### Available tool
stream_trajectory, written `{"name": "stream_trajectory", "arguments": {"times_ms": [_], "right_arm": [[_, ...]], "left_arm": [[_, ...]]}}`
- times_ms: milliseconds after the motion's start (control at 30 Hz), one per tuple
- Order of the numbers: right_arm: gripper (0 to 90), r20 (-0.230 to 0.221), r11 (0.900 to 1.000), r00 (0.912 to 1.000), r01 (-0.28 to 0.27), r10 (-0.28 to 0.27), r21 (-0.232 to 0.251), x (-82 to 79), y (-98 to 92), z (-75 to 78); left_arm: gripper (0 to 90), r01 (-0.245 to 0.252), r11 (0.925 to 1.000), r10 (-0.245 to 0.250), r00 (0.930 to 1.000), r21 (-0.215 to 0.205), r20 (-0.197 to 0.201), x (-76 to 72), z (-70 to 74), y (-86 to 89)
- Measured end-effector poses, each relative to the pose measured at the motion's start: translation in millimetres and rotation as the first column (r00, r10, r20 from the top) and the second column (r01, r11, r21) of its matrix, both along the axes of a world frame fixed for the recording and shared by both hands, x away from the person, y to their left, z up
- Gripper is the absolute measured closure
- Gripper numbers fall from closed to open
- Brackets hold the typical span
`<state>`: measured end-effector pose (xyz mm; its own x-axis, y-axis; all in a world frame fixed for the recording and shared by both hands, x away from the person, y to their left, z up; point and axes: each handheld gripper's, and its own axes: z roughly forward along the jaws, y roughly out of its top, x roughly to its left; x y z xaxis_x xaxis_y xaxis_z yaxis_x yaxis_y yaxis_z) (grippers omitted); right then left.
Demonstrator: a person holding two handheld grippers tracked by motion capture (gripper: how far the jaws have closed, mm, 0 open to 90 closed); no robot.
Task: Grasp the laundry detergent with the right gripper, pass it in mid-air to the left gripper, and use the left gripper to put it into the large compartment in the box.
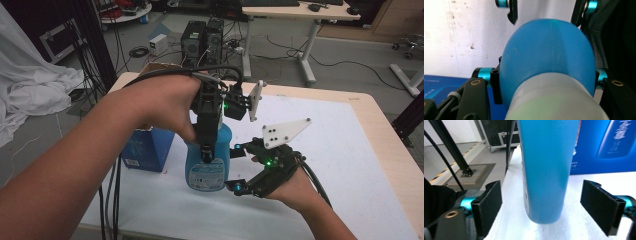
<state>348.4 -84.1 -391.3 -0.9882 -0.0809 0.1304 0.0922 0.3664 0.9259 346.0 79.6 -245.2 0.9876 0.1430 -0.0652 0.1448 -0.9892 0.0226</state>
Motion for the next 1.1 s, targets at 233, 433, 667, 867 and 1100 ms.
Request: {"name": "stream_trajectory", "arguments": {"times_ms": [233,433,667,867,1100], "right_arm": [[13.1,0.017,0.999,0.9994,0.032,-0.032,-0.039,-0.5,-12.0,9.8],[12.0,0.041,0.995,0.9978,0.056,-0.053,-0.083,-1.3,-24.8,21.4],[2.1,0.088,0.98,0.9899,0.124,-0.111,-0.158,0.2,-48.4,48.2],[0.6,0.109,0.959,0.9879,0.134,-0.11,-0.25,0.9,-60.8,64.8],[0.6,0.146,0.907,0.986,0.133,-0.08,-0.4,4.3,-71.5,86.0]], "left_arm": [[38.8,-0.019,0.9998,0.019,0.9997,0.006,0.015,1.5,9.1,3.6],[38.7,-0.053,0.9986,0.053,0.9986,0.005,0.009,5.0,19.5,9.4],[38.7,-0.138,0.9904,0.137,0.9904,0.009,0.011,14.0,40.6,23.5],[38.7,-0.22,0.9755,0.22,0.9756,0.012,0.003,21.6,63.0,36.7],[38.7,-0.358,0.9336,0.358,0.9337,-0.012,-0.01,32.1,99.9,61.6]]}}
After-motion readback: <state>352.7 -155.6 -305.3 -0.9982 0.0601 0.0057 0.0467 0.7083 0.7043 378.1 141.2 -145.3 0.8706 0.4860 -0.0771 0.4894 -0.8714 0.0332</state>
